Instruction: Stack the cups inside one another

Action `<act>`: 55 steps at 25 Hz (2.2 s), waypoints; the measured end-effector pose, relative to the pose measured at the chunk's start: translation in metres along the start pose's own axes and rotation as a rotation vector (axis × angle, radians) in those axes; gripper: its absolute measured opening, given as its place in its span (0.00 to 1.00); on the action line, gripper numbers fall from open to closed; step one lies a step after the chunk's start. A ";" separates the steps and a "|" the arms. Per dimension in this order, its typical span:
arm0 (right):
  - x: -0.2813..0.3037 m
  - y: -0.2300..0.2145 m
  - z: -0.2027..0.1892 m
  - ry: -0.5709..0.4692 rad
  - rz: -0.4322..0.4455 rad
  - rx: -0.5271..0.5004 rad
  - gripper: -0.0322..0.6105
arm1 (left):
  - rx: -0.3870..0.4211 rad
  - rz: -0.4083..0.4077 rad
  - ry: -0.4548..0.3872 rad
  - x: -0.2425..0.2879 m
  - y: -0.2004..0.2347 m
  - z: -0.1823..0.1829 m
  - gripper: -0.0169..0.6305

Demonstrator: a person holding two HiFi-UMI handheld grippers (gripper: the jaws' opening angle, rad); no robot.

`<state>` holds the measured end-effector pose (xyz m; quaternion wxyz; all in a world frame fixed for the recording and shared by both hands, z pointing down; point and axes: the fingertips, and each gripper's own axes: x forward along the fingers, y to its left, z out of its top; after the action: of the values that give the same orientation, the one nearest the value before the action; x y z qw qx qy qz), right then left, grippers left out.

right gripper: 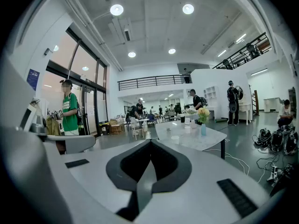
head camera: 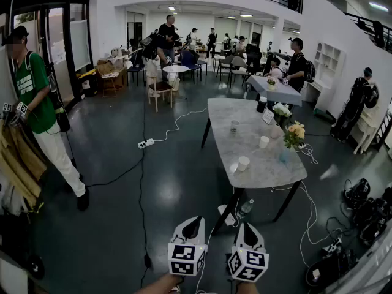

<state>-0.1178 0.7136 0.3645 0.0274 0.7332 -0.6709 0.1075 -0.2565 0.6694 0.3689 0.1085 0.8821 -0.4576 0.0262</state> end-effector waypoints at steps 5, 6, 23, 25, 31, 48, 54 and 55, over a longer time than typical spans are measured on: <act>-0.003 0.004 -0.002 -0.001 -0.002 0.002 0.06 | -0.007 0.004 -0.001 -0.005 0.003 -0.002 0.02; -0.004 0.005 -0.003 0.000 -0.003 0.002 0.06 | -0.007 0.004 -0.001 -0.007 0.004 -0.003 0.02; 0.018 0.050 -0.013 -0.006 -0.048 0.042 0.06 | 0.011 0.004 0.015 -0.017 0.070 -0.008 0.02; 0.023 0.059 -0.015 0.000 -0.055 0.041 0.06 | 0.005 0.007 0.017 -0.016 0.085 -0.008 0.02; 0.045 0.061 -0.021 0.033 -0.084 0.038 0.06 | -0.007 0.018 0.025 -0.004 0.111 -0.006 0.02; 0.228 0.034 0.000 0.045 -0.062 0.079 0.06 | 0.052 0.043 0.063 0.155 0.181 0.015 0.02; 0.295 0.001 0.019 0.055 -0.080 0.086 0.06 | 0.065 0.027 0.067 0.234 0.187 0.033 0.02; 0.305 -0.004 0.020 0.057 -0.084 0.088 0.06 | 0.067 0.024 0.068 0.245 0.188 0.035 0.02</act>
<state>-0.0883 0.4119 0.4044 0.0189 0.7578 -0.6332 0.1564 -0.2690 0.3607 0.4023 0.0942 0.8784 -0.4629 0.0729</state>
